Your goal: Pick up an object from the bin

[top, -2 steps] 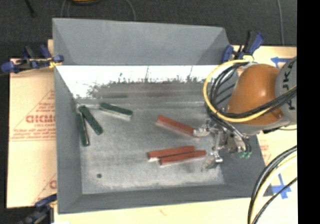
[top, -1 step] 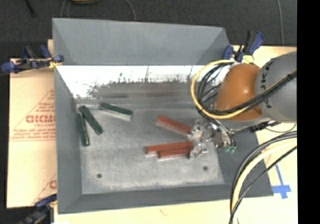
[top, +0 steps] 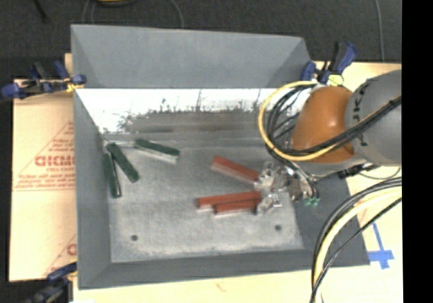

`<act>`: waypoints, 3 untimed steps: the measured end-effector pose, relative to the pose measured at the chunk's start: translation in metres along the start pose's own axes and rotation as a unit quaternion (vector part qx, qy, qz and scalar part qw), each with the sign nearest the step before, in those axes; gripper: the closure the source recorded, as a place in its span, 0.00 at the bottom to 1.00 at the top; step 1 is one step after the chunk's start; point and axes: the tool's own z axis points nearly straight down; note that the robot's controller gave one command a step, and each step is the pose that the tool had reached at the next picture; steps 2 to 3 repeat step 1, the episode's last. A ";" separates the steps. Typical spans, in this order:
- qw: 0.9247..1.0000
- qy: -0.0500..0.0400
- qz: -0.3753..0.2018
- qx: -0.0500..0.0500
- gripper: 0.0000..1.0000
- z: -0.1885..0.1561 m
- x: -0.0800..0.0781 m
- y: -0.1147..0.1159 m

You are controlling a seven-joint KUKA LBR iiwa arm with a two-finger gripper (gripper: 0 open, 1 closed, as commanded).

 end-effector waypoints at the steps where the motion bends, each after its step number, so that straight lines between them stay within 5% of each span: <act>1: 1.000 -0.007 0.014 0.001 1.00 -0.152 0.006 -0.003; 3: 1.000 -0.007 0.014 0.001 1.00 -0.152 0.006 -0.003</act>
Offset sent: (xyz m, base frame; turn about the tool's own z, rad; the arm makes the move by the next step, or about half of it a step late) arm 0.0000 0.0000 0.0000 0.0000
